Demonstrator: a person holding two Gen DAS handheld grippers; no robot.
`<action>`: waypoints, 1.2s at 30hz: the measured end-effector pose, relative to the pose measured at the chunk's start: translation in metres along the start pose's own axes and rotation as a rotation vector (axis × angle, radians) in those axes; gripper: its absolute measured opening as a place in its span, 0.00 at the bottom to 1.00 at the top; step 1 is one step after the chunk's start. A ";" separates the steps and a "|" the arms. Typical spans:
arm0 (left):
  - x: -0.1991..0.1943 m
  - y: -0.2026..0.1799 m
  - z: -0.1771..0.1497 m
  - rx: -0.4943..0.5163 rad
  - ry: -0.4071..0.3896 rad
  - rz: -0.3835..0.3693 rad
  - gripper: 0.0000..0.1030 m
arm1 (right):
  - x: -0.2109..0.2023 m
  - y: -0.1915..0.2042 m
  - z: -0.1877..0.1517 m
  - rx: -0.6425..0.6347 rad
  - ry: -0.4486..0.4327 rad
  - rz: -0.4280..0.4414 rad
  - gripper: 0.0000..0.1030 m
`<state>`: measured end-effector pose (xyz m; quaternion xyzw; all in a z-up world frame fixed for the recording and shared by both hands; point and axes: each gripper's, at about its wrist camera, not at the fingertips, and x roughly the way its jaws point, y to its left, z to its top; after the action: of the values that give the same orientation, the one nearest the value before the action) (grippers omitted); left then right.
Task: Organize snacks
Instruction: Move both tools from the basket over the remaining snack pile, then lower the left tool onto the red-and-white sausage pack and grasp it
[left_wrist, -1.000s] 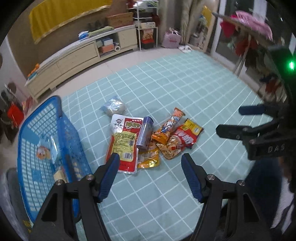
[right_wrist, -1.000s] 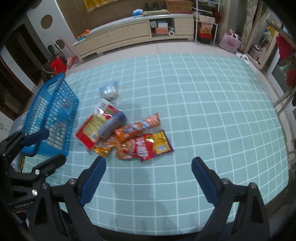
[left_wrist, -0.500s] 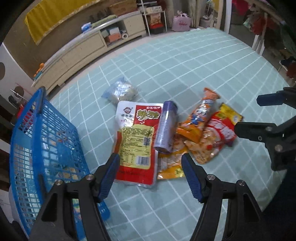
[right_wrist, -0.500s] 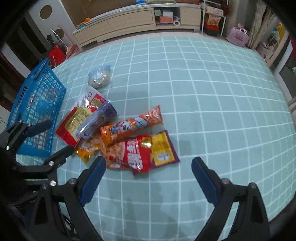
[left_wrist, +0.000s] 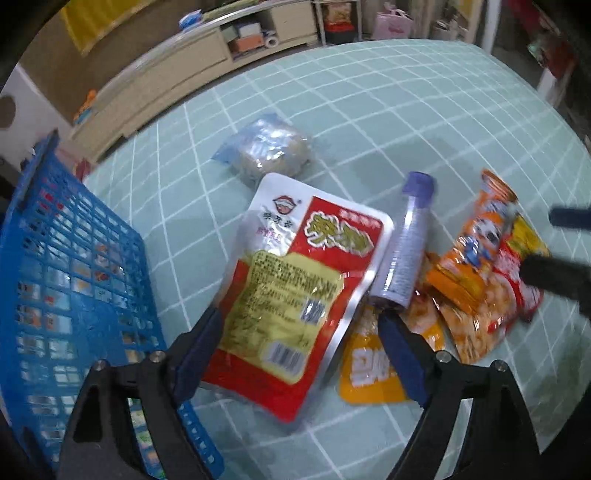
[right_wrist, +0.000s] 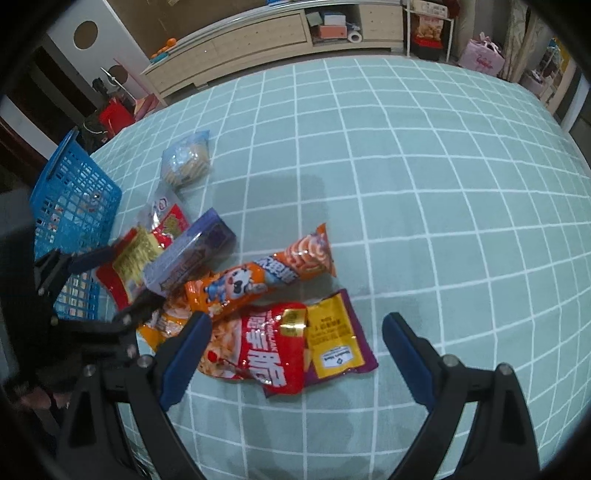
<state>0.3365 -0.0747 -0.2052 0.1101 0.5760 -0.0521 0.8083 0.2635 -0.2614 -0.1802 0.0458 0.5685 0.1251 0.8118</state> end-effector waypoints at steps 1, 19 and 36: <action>0.003 0.002 0.003 -0.015 0.004 -0.014 0.82 | 0.001 -0.001 -0.001 0.003 0.002 0.000 0.93; 0.007 -0.033 0.009 0.002 0.082 -0.312 0.81 | 0.002 -0.015 -0.003 0.067 0.009 0.029 0.93; -0.005 -0.018 0.033 0.037 0.076 0.012 0.82 | 0.001 -0.007 0.001 0.052 -0.005 0.056 0.93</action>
<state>0.3608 -0.1000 -0.1920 0.1302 0.6047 -0.0539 0.7839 0.2656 -0.2679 -0.1827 0.0831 0.5681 0.1330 0.8079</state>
